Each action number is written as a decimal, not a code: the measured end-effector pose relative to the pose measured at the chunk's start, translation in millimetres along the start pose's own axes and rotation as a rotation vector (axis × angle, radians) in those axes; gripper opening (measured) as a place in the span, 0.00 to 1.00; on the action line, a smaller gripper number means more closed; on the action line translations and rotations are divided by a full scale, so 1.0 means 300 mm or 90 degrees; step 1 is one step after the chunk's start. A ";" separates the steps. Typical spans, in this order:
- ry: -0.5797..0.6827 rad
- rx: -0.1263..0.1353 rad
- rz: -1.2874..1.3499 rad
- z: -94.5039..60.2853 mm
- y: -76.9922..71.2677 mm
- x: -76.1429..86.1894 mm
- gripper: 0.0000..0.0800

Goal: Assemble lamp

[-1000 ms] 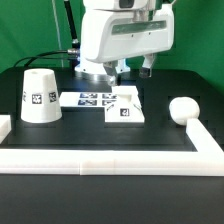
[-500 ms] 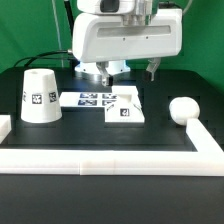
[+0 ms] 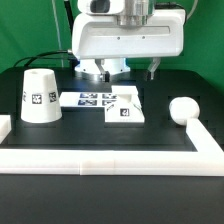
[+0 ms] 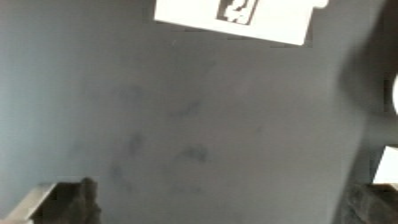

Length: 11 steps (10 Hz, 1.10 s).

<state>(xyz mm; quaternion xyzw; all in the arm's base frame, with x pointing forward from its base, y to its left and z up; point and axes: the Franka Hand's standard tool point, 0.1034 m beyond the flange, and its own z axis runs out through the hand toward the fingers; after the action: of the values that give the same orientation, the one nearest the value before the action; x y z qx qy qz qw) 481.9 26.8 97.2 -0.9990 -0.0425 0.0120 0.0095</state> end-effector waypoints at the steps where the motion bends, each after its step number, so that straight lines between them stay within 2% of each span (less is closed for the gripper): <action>1: -0.002 0.005 0.012 0.015 -0.001 -0.040 0.88; 3: -0.015 0.013 0.010 0.044 0.002 -0.096 0.88; 8: -0.015 0.014 0.011 0.047 -0.001 -0.098 0.88; 11: -0.008 0.016 0.003 0.098 -0.030 -0.180 0.88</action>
Offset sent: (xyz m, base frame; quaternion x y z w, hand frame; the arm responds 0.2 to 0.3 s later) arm 0.0000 0.0000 0.0000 0.0000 0.0000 0.0000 1.0000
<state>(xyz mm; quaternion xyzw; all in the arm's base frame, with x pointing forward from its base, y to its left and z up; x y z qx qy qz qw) 426.5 31.6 69.2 -0.9988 -0.0398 0.0188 0.0214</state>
